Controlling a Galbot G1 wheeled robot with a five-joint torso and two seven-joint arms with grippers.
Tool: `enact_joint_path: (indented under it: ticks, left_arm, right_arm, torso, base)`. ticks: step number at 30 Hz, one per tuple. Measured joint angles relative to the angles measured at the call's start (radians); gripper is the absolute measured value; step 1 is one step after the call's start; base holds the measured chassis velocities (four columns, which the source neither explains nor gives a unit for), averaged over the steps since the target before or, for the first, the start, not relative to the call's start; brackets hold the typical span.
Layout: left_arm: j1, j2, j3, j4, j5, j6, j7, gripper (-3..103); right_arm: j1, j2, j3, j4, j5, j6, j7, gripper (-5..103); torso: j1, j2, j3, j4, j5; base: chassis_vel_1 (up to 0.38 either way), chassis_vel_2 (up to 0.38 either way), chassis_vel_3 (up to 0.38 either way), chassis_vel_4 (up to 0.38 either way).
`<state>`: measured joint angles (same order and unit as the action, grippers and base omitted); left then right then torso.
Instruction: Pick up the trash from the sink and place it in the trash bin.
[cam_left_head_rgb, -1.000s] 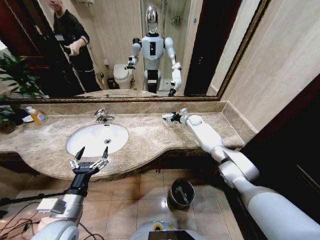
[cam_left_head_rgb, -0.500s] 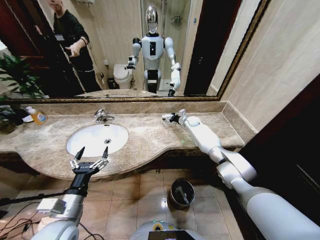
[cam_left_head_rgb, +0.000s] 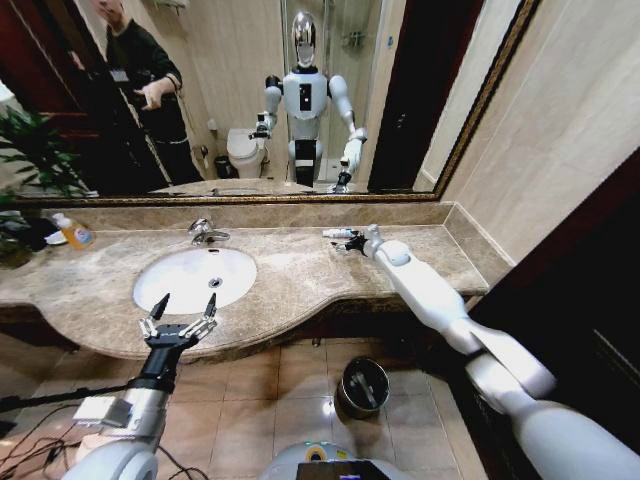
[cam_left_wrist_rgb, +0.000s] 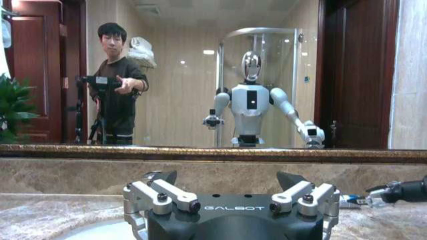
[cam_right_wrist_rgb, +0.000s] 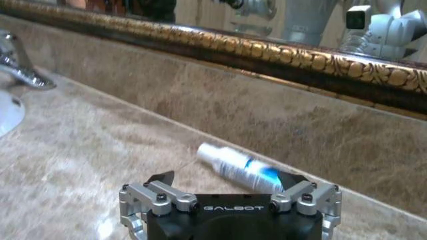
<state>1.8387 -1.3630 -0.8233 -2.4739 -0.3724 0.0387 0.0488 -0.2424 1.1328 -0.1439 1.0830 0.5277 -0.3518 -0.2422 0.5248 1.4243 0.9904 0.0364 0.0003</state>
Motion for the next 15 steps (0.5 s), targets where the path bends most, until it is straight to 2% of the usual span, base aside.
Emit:
enact_joint_path:
  ticks: [3,6,7,13,15]
  left_arm:
    - [0.0,0.0,0.0,0.0,0.0,0.0,0.0,100]
    - [0.0,0.0,0.0,0.0,0.0,0.0,0.0,100]
    - [0.0,0.0,0.0,0.0,0.0,0.0,0.0,100]
    - [0.0,0.0,0.0,0.0,0.0,0.0,0.0,100]
    - [0.0,0.0,0.0,0.0,0.0,0.0,0.0,100]
  right_arm:
    - [0.046,0.046,-0.015,-0.099,0.006,0.068,-0.004,100]
    - [0.065,0.078,-0.02,-0.152,0.006,0.095,-0.005,100]
    - [0.083,0.117,-0.02,-0.205,0.002,0.113,-0.005,100]
    - [0.121,0.215,0.011,-0.341,-0.03,0.146,-0.032,100]
    - [0.129,0.229,0.02,-0.363,-0.036,0.147,-0.04,100]
  torso:
    - [0.0,0.0,0.0,0.0004,-0.0004]
    - [0.0,0.0,0.0,0.0006,-0.0001]
    - [0.0,0.0,0.0,0.0005,-0.0003]
    - [0.0,0.0,0.0,0.0006,-0.0004]
    - [0.0,0.0,0.0,0.0007,-0.0003]
  base:
    - [0.0,0.0,0.0,0.0]
    - [0.0,0.0,0.0,0.0]
    - [0.0,0.0,0.0,0.0]
    - [0.0,0.0,0.0,0.0]
    - [0.0,0.0,0.0,0.0]
